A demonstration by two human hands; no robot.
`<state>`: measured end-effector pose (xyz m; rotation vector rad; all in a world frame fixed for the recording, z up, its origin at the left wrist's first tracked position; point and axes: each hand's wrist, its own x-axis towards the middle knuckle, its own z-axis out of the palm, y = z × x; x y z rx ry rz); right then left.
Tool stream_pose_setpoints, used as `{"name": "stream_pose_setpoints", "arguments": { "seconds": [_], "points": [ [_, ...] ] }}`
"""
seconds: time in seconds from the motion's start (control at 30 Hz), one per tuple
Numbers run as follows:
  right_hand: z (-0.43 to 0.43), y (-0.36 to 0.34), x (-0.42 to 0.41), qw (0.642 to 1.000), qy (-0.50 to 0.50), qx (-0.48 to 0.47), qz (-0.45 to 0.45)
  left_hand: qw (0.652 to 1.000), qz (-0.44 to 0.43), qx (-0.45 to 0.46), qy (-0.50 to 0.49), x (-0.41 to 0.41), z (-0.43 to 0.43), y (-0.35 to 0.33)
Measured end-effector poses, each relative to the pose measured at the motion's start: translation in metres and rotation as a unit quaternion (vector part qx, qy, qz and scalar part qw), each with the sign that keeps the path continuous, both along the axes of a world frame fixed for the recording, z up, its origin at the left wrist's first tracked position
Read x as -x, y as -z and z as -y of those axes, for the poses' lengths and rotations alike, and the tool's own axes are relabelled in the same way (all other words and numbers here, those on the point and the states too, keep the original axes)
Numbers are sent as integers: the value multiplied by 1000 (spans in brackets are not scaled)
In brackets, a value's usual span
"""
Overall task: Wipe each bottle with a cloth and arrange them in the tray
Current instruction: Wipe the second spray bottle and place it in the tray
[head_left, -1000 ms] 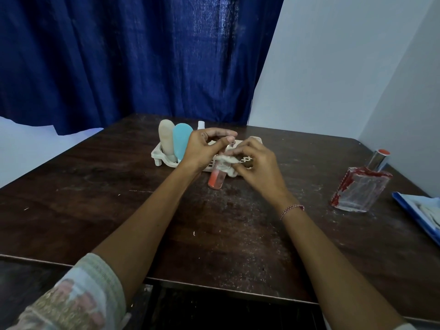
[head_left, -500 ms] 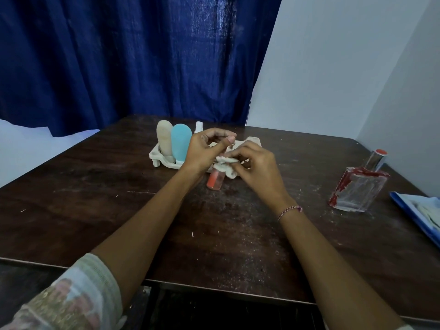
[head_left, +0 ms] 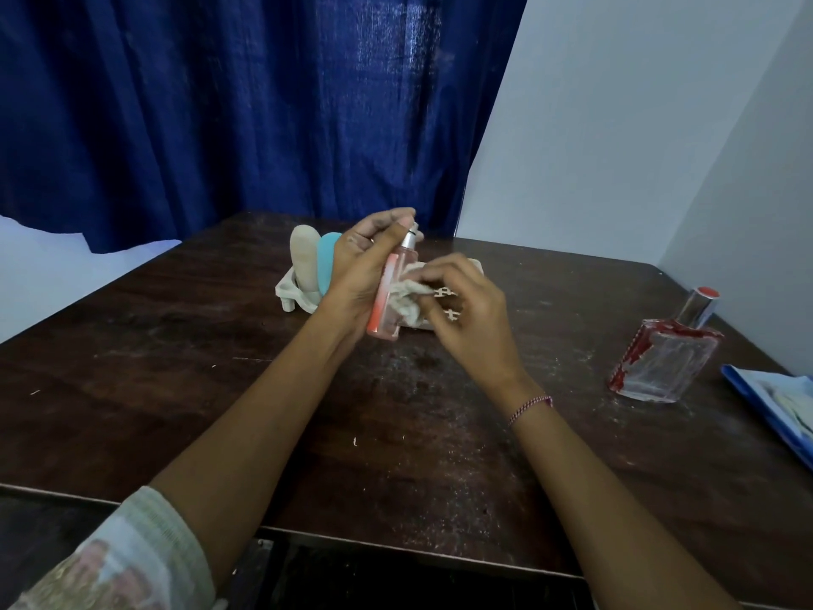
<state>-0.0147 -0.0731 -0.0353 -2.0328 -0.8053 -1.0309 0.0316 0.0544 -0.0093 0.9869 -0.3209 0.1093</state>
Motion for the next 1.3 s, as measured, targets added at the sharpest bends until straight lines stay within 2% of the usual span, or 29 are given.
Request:
{"name": "stream_pose_setpoints", "arguments": {
  "seconds": [0.1, 0.2, 0.3, 0.4, 0.57, 0.7, 0.8, 0.9, 1.03, 1.13, 1.3],
  "points": [
    [-11, 6, 2, 997, -56, 40, -24, 998, -19, 41, -51, 0, -8, -6],
    [-12, 6, 2, 998, -45, 52, 1, 998, -33, 13, -44, 2, -8, -6],
    [-4, 3, 0, 998, 25, -11, 50, 998, -26, -38, 33, 6, 0, -5],
    [0, 0, -2, 995, 47, -75, 44, 997, -15, -48, 53, 8, 4, -4],
    [-5, 4, -3, 998, 17, -51, 10, 999, -15, -43, -3, 4, -2, -6],
    [-14, 10, -1, 998, -49, 2, -27, 994, -54, 23, -93, -5, -11, -7],
    [-17, 10, 1, 997, -68, 7, -37, 986, -92, 80, -113, -8, -15, -5],
    [-17, 10, 1, 998, -54, 12, -23, 982, -112, 83, -124, -7, -9, -4],
    [-18, 9, 1, 1000, -7, 18, 14, 985, -96, 42, -138, -7, 0, -2],
    [-16, 7, 0, 998, 36, -19, 38, 992, -69, 29, -104, -6, 9, -1],
    [-11, 4, 0, 998, 21, -52, 30, 994, -14, 3, -106, -3, 14, -2]
  ]
}}
